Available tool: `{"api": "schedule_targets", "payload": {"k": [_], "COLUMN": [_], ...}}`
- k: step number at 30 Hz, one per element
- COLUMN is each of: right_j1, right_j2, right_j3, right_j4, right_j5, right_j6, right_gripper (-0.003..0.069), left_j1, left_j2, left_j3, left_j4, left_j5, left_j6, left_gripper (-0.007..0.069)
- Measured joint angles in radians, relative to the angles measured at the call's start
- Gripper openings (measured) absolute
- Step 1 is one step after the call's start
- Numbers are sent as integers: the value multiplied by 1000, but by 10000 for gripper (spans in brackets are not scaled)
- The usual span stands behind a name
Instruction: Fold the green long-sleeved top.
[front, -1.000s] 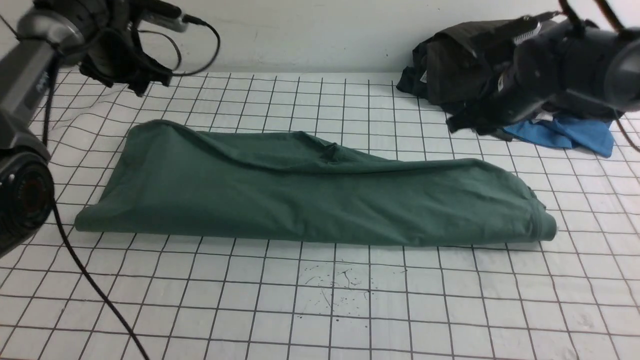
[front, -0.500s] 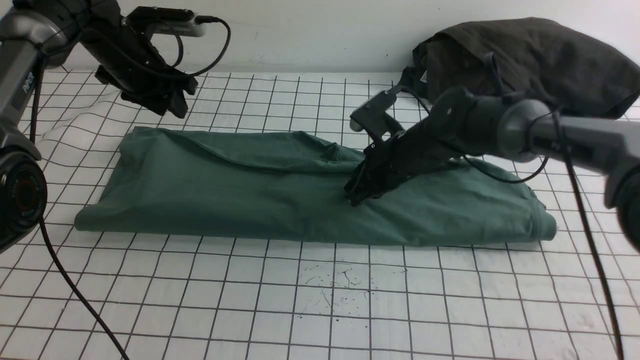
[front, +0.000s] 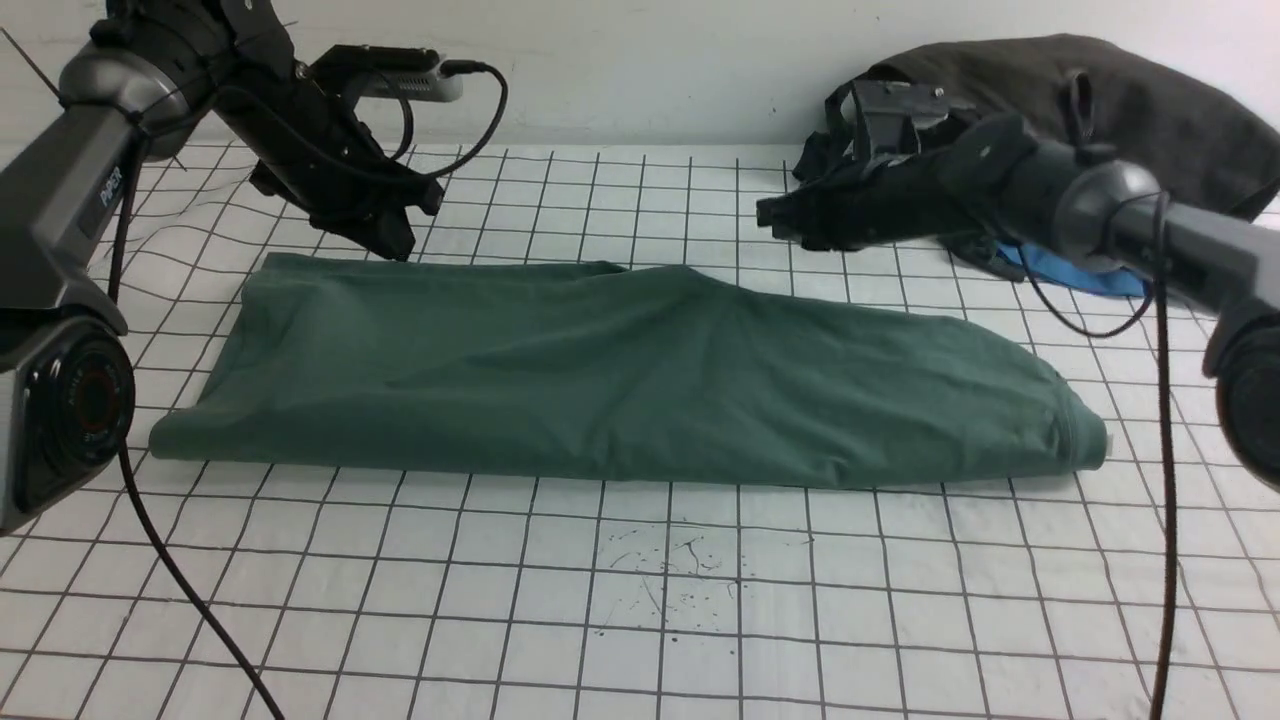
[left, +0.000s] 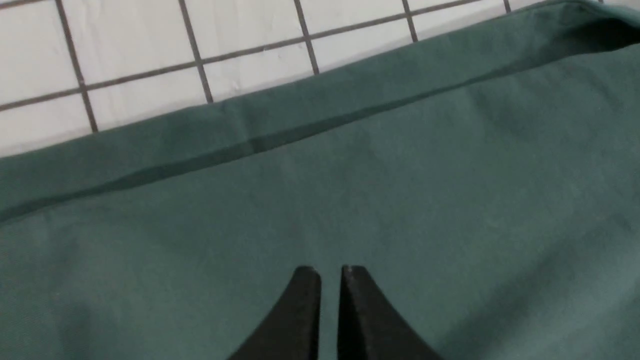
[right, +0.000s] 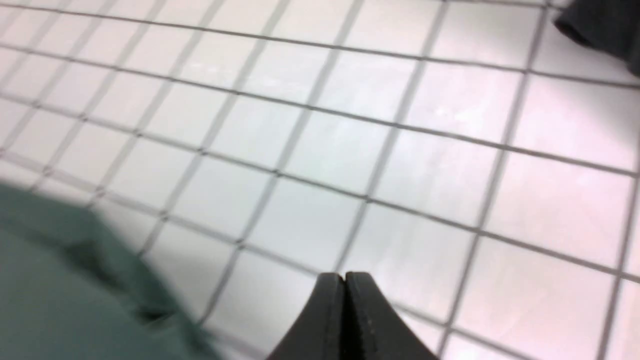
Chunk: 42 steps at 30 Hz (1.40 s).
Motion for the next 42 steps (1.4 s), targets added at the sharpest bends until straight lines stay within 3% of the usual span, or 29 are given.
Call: {"api": "schedule_targets", "payload": {"k": [2, 3, 5, 8, 13, 22, 28, 31, 37, 39, 40, 42], "right_j1": [-7, -12, -17, -17, -27, -70, -125, -173, -277, -289, -294, -294], "right_j2": [-14, -32, -47, -50, -52, -115, -244, -294, -299, -298, -298, -294], "right_j3": [-42, -68, -80, -63, 63, 79, 74, 105, 322, 366, 415, 460], "right_j4": [-39, -85, -142, -248, -457, -763, -735, -657, -645, -645, -645, -639], "right_j5": [134, 298, 472, 569, 586, 594, 599, 598, 598, 598, 598, 582], "right_j6": [5, 8, 9, 48, 152, 354, 427, 447, 503, 508, 516, 538], "right_gripper": [-14, -14, -14, -14, -14, -13, -3, 76, 389, 447, 505, 538], "left_j1": [-1, -1, -1, -1, 13, 92, 98, 91, 70, 69, 68, 68], "left_j2": [5, 5, 2, -2, 2, -54, -242, -403, -771, -859, -980, -1134], "left_j3": [5, 16, 35, 85, 228, 176, 170, 282, 738, 842, 975, 1127], "left_j4": [9, 22, 57, 121, 232, 294, 138, 42, -6, -7, -7, -6], "left_j5": [-1, -1, -1, -2, -8, -8, -9, -7, -7, -8, -40, -130], "left_j6": [2, -1, -7, -12, -4, -13, -13, 1, 80, 93, 105, 112], "left_gripper": [43, 43, 43, 43, 43, 43, 43, 43, 43, 43, 43, 43]}}
